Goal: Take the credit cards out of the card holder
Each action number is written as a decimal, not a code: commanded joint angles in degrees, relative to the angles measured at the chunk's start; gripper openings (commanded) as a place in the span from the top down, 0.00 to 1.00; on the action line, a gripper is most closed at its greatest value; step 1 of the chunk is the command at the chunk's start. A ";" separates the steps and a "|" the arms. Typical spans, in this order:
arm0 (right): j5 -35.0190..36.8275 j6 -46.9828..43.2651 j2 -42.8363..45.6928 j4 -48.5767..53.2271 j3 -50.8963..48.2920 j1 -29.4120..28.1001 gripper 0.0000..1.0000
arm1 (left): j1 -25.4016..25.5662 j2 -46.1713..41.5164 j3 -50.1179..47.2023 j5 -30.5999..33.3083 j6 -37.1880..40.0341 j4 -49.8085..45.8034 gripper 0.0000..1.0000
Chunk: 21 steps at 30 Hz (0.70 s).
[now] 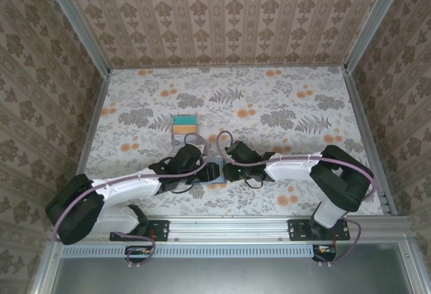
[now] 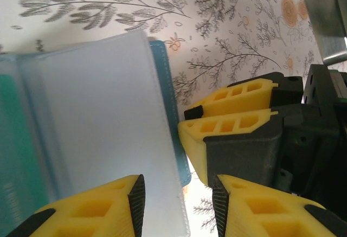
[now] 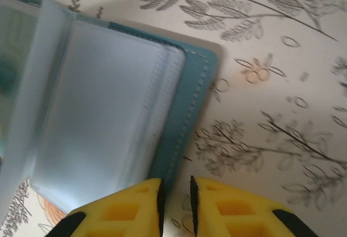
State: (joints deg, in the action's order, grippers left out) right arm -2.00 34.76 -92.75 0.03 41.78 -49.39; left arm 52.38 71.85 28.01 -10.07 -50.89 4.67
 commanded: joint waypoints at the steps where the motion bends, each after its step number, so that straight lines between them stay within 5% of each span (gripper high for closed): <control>1: 4.38 2.05 4.10 0.91 -2.30 0.73 0.75 | 0.76 2.02 2.30 0.40 1.15 2.01 0.61; 21: 1.23 5.23 8.86 0.34 2.56 -0.13 0.69 | -12.26 -18.16 -7.83 1.25 3.07 -11.78 0.64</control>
State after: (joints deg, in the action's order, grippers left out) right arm 0.82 39.22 -84.86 0.34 41.60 -48.56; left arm 42.02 56.31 21.98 -8.80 -49.65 -2.83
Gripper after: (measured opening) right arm 0.312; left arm 0.361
